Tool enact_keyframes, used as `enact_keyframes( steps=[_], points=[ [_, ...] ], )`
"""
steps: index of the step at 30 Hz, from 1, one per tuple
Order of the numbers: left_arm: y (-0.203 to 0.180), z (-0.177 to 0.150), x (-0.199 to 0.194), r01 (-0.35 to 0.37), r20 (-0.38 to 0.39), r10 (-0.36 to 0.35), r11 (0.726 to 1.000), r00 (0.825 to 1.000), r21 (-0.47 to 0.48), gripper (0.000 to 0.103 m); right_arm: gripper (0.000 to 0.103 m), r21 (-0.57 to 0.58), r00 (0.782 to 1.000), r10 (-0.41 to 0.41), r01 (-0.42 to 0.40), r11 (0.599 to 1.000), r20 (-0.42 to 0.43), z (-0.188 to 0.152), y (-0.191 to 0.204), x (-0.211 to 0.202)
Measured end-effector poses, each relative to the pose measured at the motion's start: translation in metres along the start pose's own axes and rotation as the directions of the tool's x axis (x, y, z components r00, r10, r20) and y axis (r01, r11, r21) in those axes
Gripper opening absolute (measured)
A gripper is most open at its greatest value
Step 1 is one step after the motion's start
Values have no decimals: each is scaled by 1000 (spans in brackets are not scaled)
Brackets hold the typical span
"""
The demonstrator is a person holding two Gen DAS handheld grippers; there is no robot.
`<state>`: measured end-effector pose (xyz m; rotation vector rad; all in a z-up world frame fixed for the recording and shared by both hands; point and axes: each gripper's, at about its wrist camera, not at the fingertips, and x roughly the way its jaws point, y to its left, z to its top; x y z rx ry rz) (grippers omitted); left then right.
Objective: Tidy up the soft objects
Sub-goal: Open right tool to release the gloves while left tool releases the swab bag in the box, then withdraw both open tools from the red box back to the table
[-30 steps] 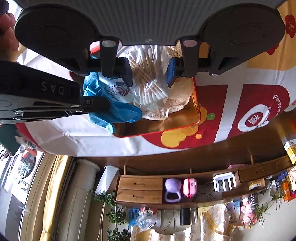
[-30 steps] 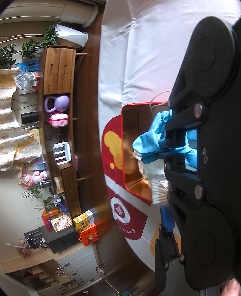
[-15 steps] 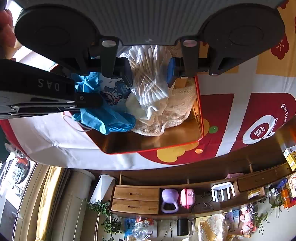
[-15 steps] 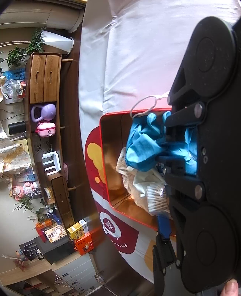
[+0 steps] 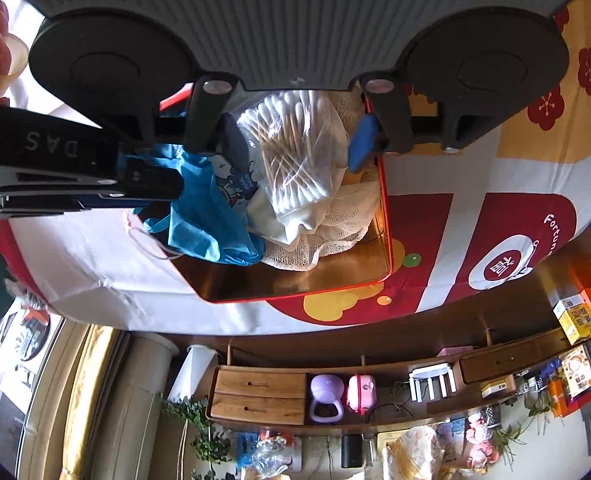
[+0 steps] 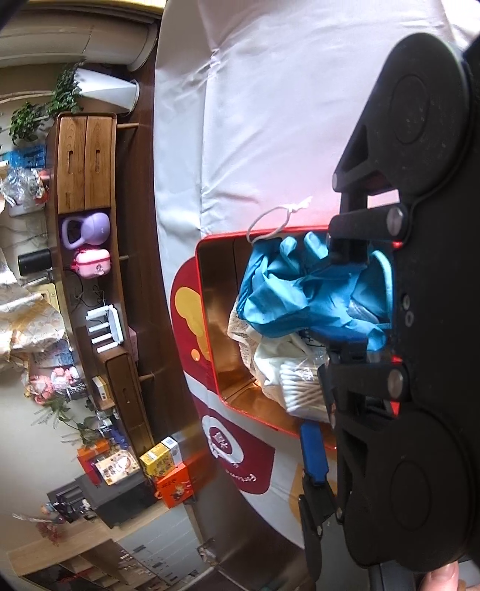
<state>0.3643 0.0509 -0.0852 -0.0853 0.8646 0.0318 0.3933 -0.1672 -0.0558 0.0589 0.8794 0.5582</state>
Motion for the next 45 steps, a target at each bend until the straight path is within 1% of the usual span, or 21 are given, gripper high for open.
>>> enact_keyframes(
  steps=[1, 5, 8, 11, 16, 21, 24, 26, 29, 32, 34, 36, 38, 40, 43, 45],
  points=[
    [1, -1, -3, 7, 4, -7, 1000, 1000, -7, 64, 34, 2, 1000, 2, -2, 1000, 6, 0, 0, -4],
    [1, -2, -20, 17, 18, -16, 1000, 1000, -17, 65, 36, -16, 1000, -1, 1, 1000, 28, -2, 6, -24],
    [-1, -4, -36, 23, 33, -23, 1000, 999, -12, 65, 39, -26, 999, 7, -6, 1000, 49, -4, 11, -42],
    [-4, -6, -52, 28, 45, -28, 1000, 999, -7, 65, 44, -44, 998, 3, 0, 999, 66, -8, 16, -60],
    [-7, -10, -81, 33, 62, -33, 999, 997, 1, 65, 55, -55, 995, -3, 9, 998, 97, -18, 20, -91],
    [-11, -17, -112, 36, 87, -37, 999, 996, 20, 65, 63, -77, 992, -8, 18, 997, 127, -32, 27, -121],
    [-14, -22, -129, 38, 101, -40, 999, 994, 23, 71, 64, -91, 990, -11, 24, 996, 144, -41, 32, -137],
    [-16, -27, -140, 44, 110, -47, 999, 993, 29, 71, 66, -95, 988, -7, 21, 995, 153, -48, 33, -147],
    [-19, -37, -154, 40, 126, -45, 998, 991, 40, 71, 68, -105, 987, -2, 19, 994, 161, -59, 36, -158],
    [-23, -48, -166, 47, 133, -52, 998, 990, 46, 72, 72, -121, 986, -7, 28, 992, 169, -69, 39, -167],
    [-25, -55, -172, 50, 135, -56, 998, 989, 47, 77, 76, -126, 985, -8, 30, 992, 174, -77, 41, -173],
    [-28, -62, -178, 55, 139, -62, 997, 988, 54, 78, 79, -132, 984, -5, 29, 991, 179, -84, 42, -179],
    [-30, -70, -183, 59, 142, -68, 996, 988, 61, 79, 82, -139, 983, -7, 34, 990, 184, -92, 43, -183],
    [-31, -77, -187, 69, 143, -77, 996, 987, 58, 80, 87, -146, 983, -9, 37, 989, 185, -99, 44, -186],
    [-32, -88, -190, 94, 143, -100, 994, 985, 53, 81, 90, -145, 982, -14, 42, 988, 190, -110, 43, -189],
    [-32, -95, -192, 93, 143, -99, 994, 985, 49, 82, 94, -141, 982, -13, 40, 989, 187, -116, 41, -190]
  ],
)
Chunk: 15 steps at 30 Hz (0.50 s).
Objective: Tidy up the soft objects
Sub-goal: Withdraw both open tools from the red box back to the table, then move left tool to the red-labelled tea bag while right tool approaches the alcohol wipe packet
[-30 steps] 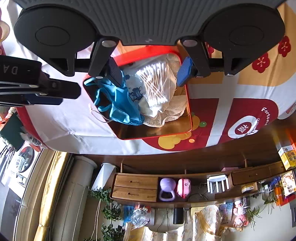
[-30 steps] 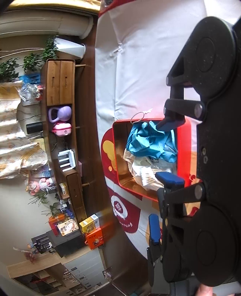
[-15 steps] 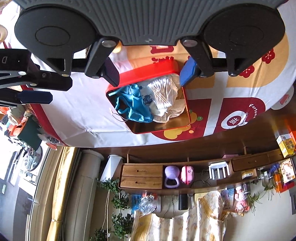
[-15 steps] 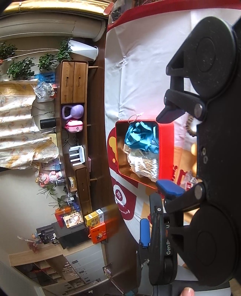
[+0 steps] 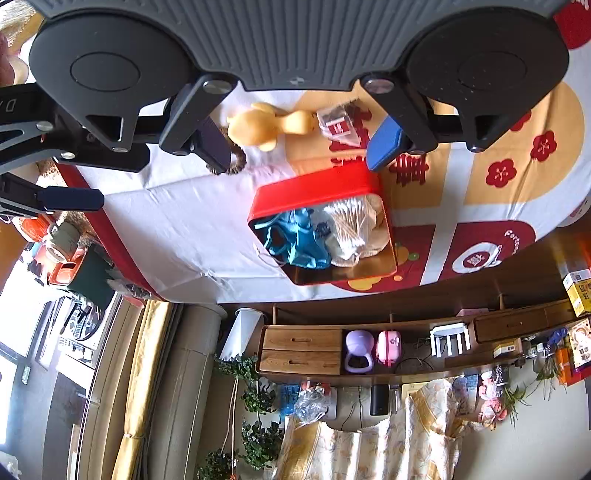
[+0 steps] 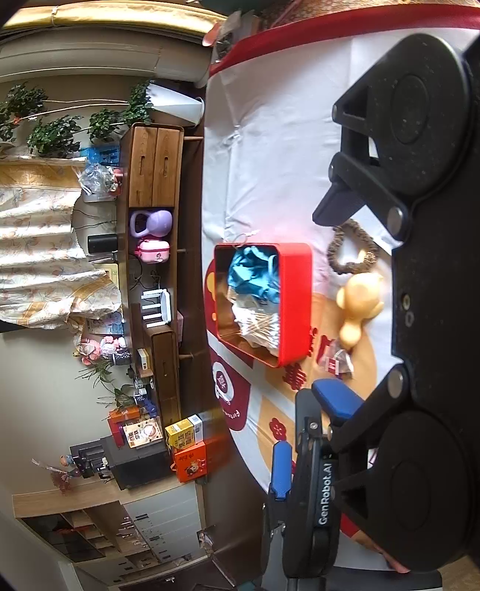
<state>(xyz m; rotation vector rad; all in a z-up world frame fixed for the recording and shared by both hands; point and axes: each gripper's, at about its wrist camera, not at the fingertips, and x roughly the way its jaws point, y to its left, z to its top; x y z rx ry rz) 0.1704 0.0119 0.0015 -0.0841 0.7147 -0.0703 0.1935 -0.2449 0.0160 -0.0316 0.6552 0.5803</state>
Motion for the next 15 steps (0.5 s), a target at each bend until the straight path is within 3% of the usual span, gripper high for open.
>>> enact_keyframes(
  steps=[8, 10, 15],
  points=[
    [4, -24, -3, 11, 5, -11, 999, 1000, -30, 87, 100, 25, 1000, -3, 4, 1000, -17, -34, -6, -1],
    [6, -29, -1, 13, 2, -13, 999, 1000, -40, 96, 100, 25, 1000, -10, 11, 1000, -21, -42, -7, -1],
    [10, -43, 6, 18, 16, -17, 999, 1000, -48, 100, 100, 33, 999, -31, 33, 999, -36, -58, -13, 5]
  ],
)
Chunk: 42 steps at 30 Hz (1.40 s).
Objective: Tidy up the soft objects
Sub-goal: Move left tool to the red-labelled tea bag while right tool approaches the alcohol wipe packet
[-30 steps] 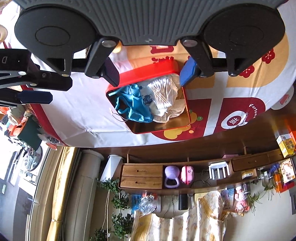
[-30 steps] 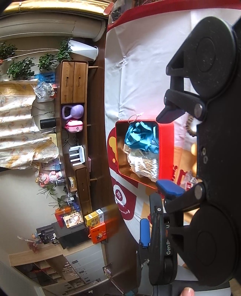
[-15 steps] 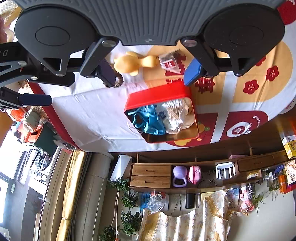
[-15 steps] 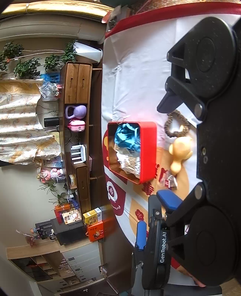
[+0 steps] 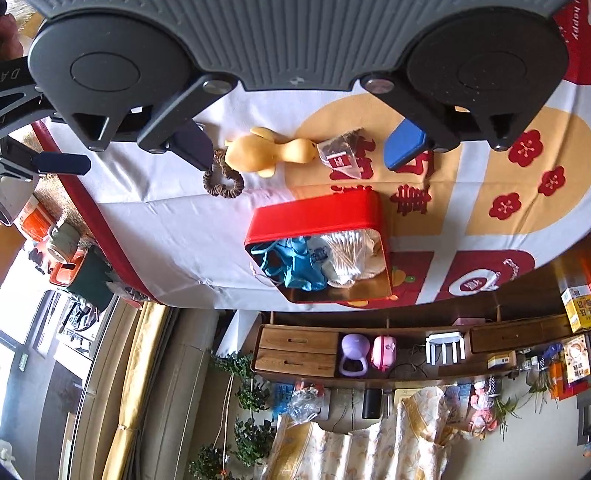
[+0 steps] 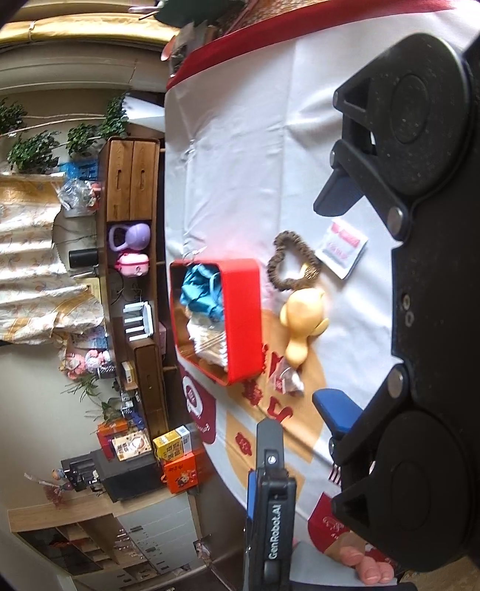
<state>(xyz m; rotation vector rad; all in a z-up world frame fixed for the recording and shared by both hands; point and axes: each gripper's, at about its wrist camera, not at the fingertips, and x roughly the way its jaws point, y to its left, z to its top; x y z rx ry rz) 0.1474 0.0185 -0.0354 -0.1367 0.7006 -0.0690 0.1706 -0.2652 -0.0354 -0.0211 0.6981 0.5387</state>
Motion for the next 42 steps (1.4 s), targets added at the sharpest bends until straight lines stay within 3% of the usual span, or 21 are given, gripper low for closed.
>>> enact_keyframes(
  steps=[15, 24, 30, 39, 42],
  points=[
    [31, -20, 59, -106, -107, 98, 991, 989, -76, 102, 96, -22, 992, -32, 29, 999, -119, -25, -21, 57],
    [35, -16, 93, -142, -100, 137, 989, 986, -49, 102, 88, -39, 985, -41, 35, 999, -169, -27, -30, 90],
    [40, -12, 115, -169, -118, 160, 983, 980, -70, 101, 79, -44, 983, -50, 42, 998, -178, -26, -33, 103],
    [48, -13, 130, -166, -138, 150, 979, 979, -118, 100, 74, -83, 984, -86, 74, 994, -153, -26, -28, 110],
    [50, -13, 130, -154, -135, 137, 979, 981, -131, 93, 70, -111, 983, -111, 95, 989, -143, -29, -25, 109]
  ],
)
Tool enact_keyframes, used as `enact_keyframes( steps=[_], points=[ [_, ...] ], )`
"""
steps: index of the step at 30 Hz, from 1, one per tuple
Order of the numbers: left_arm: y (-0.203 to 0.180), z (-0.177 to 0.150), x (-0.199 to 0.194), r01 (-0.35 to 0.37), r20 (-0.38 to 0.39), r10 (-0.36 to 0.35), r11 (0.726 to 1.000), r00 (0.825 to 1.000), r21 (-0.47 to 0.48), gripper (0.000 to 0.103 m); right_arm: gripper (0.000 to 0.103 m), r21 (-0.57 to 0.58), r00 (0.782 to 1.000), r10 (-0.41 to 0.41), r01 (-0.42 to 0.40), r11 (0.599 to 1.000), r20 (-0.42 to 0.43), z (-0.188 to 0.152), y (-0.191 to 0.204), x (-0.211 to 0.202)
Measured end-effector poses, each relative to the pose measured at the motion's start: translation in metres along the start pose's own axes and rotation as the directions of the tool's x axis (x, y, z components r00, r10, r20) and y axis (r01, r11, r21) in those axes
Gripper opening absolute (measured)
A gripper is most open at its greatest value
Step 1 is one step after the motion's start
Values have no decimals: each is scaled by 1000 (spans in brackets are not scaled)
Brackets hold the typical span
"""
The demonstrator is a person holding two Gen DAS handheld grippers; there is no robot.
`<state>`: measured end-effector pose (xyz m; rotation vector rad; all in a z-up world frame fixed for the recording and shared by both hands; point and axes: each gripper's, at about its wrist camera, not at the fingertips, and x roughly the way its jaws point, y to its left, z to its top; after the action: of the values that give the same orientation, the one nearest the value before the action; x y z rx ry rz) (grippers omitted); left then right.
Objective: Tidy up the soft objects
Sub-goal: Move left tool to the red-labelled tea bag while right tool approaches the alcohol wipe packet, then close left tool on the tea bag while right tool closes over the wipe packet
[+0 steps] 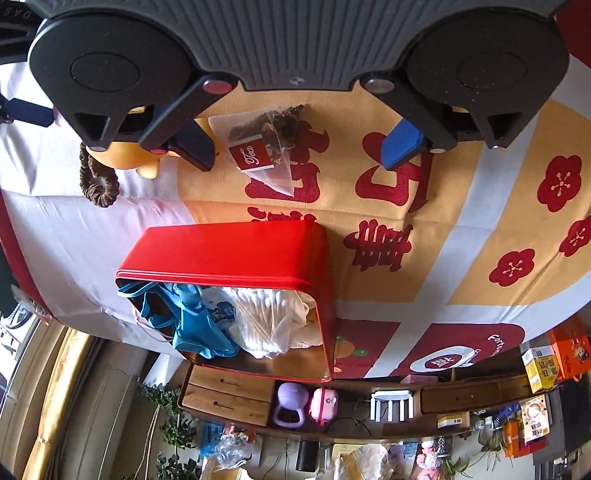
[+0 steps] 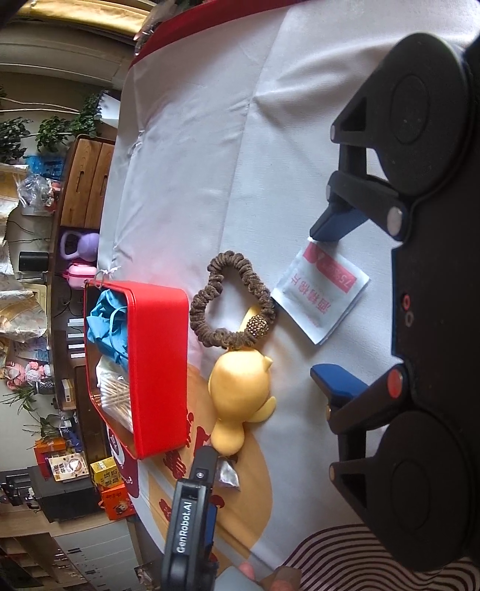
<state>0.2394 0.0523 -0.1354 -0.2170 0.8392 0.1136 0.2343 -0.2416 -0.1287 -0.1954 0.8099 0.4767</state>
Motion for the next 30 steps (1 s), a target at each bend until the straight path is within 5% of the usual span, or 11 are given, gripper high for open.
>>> enact_keyframes(
  steps=[12, 23, 24, 26, 30],
  points=[
    [15, -2, -2, 67, -14, -69, 994, 998, -90, 59, 57, 13, 1000, -19, 18, 1000, 14, -1, -3, -4],
    [2, -4, -6, 44, -5, -44, 999, 999, 18, 24, 37, 30, 999, -32, 31, 999, 29, 0, -4, -11],
    [1, -4, -7, 48, -5, -48, 998, 999, 27, 21, 33, 30, 999, -32, 32, 999, 29, 0, -3, -12],
    [0, -4, -10, 54, 4, -54, 998, 999, 32, 19, 2, 28, 998, -44, 43, 999, 35, 1, -3, -14],
    [-2, -4, -17, 50, 19, -51, 998, 998, 48, 17, 0, 44, 999, -36, 35, 998, 25, 1, -4, -15]
  ],
)
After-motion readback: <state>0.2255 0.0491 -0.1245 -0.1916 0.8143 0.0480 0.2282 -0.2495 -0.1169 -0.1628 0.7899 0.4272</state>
